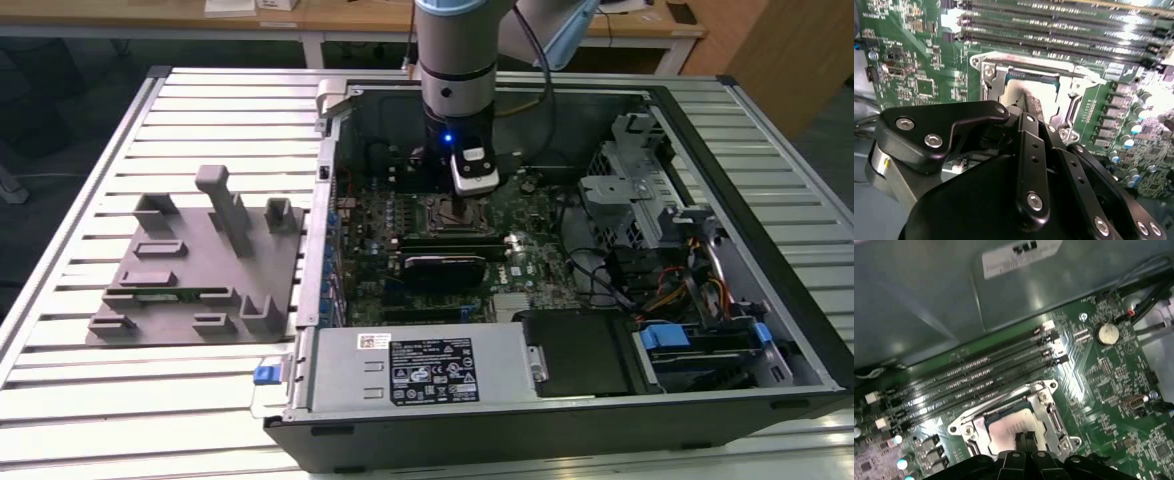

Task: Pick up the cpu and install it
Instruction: 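Install the first cpu locking lever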

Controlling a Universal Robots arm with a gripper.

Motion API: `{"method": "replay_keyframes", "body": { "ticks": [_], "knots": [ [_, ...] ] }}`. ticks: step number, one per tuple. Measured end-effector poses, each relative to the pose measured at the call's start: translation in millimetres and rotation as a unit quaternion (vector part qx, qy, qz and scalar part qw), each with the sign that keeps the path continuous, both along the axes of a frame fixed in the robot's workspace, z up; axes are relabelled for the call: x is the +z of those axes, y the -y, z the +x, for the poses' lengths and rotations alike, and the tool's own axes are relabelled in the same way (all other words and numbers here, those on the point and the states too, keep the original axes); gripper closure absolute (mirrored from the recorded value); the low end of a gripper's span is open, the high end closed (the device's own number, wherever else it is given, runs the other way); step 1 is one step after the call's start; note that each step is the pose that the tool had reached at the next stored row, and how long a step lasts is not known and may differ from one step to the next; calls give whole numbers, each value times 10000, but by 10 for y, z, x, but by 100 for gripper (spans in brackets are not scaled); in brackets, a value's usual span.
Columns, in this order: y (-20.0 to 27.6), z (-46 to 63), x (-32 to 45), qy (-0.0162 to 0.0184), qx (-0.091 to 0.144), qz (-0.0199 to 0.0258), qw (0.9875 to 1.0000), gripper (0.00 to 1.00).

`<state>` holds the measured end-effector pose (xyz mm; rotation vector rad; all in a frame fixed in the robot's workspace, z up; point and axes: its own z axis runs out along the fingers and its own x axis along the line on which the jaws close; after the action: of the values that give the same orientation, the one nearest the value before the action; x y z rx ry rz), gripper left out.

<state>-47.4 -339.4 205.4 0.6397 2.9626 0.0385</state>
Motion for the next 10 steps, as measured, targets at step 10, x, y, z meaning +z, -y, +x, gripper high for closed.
{"method": "replay_keyframes", "body": {
  "ticks": [10],
  "knots": [
    [2,0,10,-23,1,-91,10000,89]
  ]
}}
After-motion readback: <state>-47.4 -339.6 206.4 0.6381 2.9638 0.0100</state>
